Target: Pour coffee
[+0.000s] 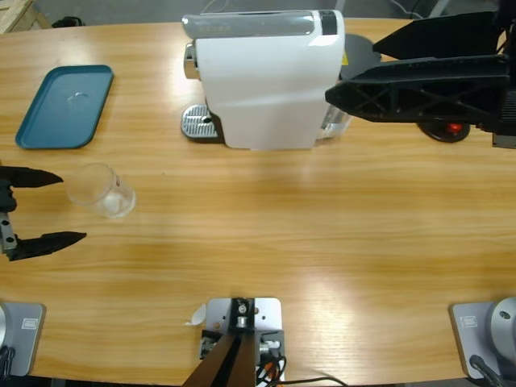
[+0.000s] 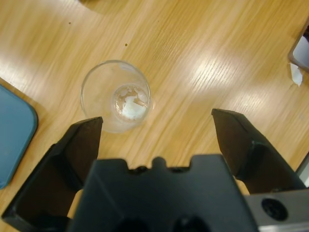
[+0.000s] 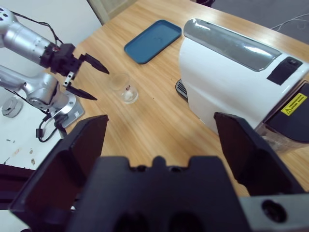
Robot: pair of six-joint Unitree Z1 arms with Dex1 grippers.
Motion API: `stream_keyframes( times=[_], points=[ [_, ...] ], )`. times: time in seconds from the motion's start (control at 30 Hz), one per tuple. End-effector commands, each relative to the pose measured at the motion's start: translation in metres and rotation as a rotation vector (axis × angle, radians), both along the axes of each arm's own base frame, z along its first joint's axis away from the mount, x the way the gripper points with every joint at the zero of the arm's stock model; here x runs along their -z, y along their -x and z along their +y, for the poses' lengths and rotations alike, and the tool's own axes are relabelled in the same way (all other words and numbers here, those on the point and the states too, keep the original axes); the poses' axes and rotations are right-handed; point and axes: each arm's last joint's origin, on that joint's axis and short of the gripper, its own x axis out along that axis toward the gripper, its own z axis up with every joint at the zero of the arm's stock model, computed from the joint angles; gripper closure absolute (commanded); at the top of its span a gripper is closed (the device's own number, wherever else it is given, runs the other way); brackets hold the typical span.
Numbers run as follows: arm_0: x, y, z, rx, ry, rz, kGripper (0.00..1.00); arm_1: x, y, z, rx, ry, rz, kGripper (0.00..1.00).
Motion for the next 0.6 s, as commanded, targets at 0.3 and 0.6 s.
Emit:
stream_keyframes(
  times=[0.3,0.6],
  points=[
    [0.025,-0.037,-0.009,-0.075,-0.093,0.119,0.013,0.010,0.000,-0.002,0.006,0.022,0.030,0.000],
    [0.030,-0.054,-0.012,-0.097,-0.078,0.104,0.018,0.017,-0.006,0.005,0.007,0.045,0.049,0.000]
  ],
)
